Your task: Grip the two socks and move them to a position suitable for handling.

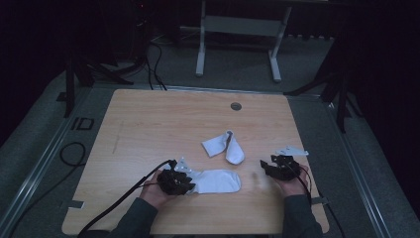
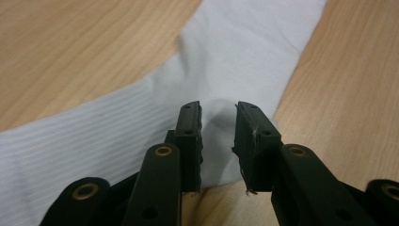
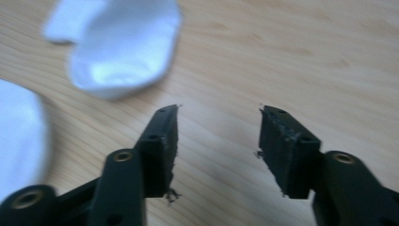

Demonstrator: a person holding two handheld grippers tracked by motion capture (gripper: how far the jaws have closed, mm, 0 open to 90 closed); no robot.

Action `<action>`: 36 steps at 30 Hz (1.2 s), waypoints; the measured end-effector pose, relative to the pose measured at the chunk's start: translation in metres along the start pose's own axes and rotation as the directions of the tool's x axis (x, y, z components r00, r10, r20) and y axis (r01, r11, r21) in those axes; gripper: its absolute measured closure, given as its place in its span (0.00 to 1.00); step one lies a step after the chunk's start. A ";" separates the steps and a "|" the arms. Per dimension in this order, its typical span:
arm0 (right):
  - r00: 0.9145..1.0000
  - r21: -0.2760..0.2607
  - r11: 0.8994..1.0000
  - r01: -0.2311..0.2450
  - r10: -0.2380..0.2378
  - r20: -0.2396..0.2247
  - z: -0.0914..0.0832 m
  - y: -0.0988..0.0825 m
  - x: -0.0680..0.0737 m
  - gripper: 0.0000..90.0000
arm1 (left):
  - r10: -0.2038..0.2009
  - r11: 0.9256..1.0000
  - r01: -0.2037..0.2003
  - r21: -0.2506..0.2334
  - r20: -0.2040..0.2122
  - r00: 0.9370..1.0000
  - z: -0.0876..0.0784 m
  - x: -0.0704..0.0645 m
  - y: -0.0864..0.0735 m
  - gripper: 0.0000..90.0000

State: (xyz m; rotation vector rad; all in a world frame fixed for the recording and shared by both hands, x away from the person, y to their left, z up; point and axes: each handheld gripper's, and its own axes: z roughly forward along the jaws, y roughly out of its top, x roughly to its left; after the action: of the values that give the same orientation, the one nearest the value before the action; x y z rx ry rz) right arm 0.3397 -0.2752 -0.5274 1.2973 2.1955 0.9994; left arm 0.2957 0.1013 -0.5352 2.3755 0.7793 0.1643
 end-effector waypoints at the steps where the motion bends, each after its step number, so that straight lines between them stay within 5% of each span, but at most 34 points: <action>1: 1.000 0.001 1.000 0.011 -0.011 -0.006 0.001 0.003 0.002 0.57 | -0.003 1.000 0.003 -0.003 -0.004 1.000 -0.001 0.001 0.000 0.79; 16: 0.986 0.017 0.991 0.132 -0.130 -0.101 0.026 0.036 0.038 0.95 | -0.087 0.995 0.084 -0.056 -0.057 0.995 -0.014 0.021 -0.013 0.76; 26: 0.971 0.087 0.979 0.187 -0.170 -0.170 0.052 0.038 0.054 0.97 | -0.112 0.993 0.109 -0.052 -0.068 0.991 -0.014 0.028 -0.018 0.76; 32: 0.970 0.165 0.961 0.223 -0.202 -0.133 0.061 0.027 0.050 0.98 | -0.122 0.992 0.118 -0.055 -0.069 0.990 -0.015 0.029 -0.019 0.76; 36: 0.977 0.176 0.962 0.210 -0.197 -0.086 0.056 0.025 0.036 0.98 | -0.124 0.991 0.120 -0.050 -0.070 0.990 -0.014 0.030 -0.020 0.76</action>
State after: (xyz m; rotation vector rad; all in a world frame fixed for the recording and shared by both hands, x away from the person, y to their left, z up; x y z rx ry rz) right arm 0.3725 -0.2149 -0.5456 1.0969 2.4638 0.7875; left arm 0.3061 0.1382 -0.5376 2.2818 0.9430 0.2167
